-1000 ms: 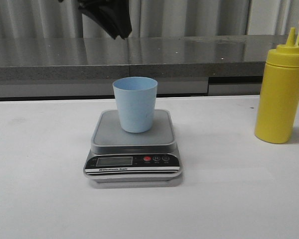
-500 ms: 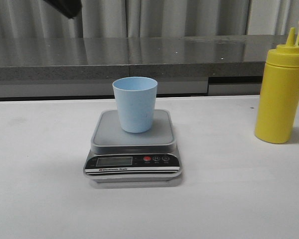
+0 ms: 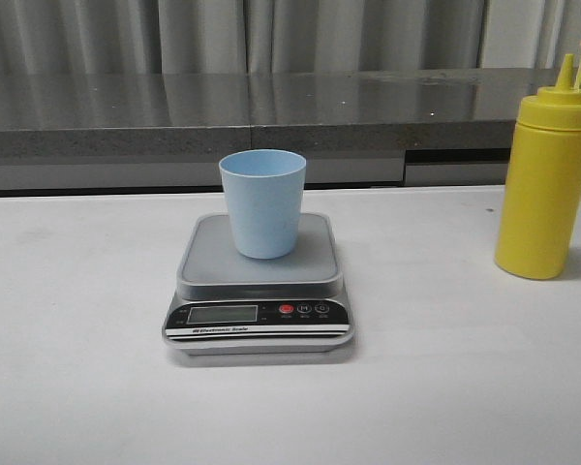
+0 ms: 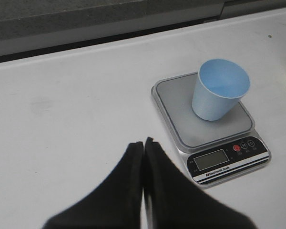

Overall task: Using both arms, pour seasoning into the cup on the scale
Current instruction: 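Open the left gripper and lift it away from the cup, then move the right gripper down toward the yellow squeeze bottle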

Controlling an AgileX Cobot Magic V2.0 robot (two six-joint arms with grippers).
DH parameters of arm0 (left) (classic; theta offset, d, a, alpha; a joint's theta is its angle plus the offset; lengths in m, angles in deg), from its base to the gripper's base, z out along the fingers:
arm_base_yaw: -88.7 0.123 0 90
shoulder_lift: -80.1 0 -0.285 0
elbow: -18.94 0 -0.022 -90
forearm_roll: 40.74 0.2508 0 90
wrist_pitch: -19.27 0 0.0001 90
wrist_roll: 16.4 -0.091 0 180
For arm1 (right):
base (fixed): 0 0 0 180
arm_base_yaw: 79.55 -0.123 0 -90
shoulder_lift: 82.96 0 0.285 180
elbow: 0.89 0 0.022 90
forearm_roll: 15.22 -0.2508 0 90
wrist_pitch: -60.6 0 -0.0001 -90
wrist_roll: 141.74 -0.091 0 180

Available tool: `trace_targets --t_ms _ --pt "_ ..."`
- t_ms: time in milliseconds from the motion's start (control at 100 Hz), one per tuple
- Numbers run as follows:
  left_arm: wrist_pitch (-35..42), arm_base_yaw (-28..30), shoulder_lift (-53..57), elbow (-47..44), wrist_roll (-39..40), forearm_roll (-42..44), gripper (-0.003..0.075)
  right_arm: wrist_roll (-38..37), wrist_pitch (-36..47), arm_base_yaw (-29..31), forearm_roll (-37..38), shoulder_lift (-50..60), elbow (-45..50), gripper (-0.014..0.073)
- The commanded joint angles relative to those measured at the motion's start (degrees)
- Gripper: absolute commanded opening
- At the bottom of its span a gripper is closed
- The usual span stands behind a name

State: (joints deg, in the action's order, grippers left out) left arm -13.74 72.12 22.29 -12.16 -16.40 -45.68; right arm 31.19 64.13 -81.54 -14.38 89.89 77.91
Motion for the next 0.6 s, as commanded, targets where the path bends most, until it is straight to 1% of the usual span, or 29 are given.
trace_targets --t_ms 0,120,340,590 --pt "5.94 0.97 6.1 -2.66 0.44 -0.59 -0.002 0.04 4.73 0.34 0.27 1.22 -1.01 -0.0067" --pt "7.41 1.6 13.55 -7.75 0.44 -0.59 -0.002 0.04 4.73 0.34 0.27 1.22 -1.01 -0.0067" --pt "7.52 1.6 25.57 -15.69 0.44 -0.59 -0.002 0.04 4.79 0.34 0.27 1.22 -1.01 -0.0067" --pt "7.76 1.6 36.65 -21.26 0.44 -0.59 -0.002 0.04 4.74 0.34 0.27 1.22 -1.59 -0.0067"
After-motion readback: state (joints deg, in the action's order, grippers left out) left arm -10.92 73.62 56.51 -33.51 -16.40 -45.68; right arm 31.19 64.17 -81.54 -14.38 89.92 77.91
